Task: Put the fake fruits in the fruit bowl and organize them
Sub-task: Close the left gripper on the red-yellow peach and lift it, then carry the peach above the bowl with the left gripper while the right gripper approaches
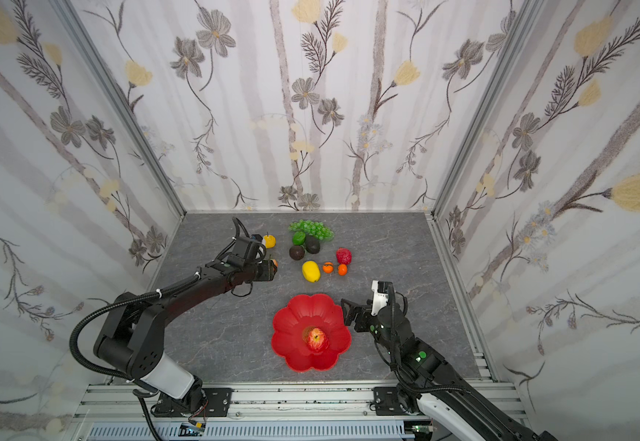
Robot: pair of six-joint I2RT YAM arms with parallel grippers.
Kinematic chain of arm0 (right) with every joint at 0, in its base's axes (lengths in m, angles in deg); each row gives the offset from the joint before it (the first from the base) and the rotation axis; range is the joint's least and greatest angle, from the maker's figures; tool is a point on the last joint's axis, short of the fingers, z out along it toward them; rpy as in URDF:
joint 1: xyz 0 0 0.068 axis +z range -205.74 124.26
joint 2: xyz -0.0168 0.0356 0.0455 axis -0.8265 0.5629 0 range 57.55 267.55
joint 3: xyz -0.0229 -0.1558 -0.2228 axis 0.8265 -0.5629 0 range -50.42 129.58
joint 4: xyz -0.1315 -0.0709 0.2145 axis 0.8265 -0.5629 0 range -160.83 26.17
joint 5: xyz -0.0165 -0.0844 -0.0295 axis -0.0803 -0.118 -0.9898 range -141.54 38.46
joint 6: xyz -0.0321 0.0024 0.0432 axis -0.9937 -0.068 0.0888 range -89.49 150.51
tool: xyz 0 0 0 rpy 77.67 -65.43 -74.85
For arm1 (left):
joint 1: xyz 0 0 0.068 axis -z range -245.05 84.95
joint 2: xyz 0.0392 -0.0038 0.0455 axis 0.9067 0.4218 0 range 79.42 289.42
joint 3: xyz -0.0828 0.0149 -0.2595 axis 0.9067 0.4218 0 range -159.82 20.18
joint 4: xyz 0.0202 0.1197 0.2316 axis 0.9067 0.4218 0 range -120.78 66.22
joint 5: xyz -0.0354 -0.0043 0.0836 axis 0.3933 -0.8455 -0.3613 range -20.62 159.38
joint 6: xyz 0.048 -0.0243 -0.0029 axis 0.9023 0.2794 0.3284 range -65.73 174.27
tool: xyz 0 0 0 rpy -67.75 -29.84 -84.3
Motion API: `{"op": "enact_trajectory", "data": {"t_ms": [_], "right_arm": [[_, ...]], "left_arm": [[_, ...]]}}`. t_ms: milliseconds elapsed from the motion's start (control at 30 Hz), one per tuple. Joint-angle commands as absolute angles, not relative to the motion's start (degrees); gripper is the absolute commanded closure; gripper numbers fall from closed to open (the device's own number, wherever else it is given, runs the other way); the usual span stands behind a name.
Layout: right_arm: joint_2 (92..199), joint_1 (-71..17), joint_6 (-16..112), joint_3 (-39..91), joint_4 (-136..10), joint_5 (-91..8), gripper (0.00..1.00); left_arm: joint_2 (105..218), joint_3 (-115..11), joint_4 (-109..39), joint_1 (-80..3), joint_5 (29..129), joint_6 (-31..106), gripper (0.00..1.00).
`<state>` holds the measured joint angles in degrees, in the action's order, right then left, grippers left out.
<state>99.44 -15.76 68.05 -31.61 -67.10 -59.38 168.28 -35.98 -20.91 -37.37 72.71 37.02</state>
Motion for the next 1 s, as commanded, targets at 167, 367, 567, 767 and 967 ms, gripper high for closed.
{"op": "enact_trajectory", "data": {"t_ms": [167,367,567,767,967], "right_arm": [[102.5,-15.9,71.5,-27.8,-67.9,-53.9,0.0],[102.8,-15.8,72.9,-25.8,-67.7,-48.8,0.02],[103.4,-15.5,75.3,-26.2,-63.8,-40.7,0.05],[103.9,-13.4,75.6,-25.2,-64.0,-40.7,0.06],[105.1,-10.6,75.4,-24.0,-63.9,-41.8,0.15]], "left_arm": [[158.0,-29.6,-30.8,-26.8,74.8,43.6,0.5],[152.4,-24.6,-37.3,-20.2,77.6,51.3,0.5],[151.8,-23.9,-37.6,-16.3,80.4,56.2,0.5],[152.6,-25.3,-36.1,-11.7,80.0,59.5,0.49],[153.9,-26.6,-35.5,-8.9,80.5,61.3,0.48]]}}
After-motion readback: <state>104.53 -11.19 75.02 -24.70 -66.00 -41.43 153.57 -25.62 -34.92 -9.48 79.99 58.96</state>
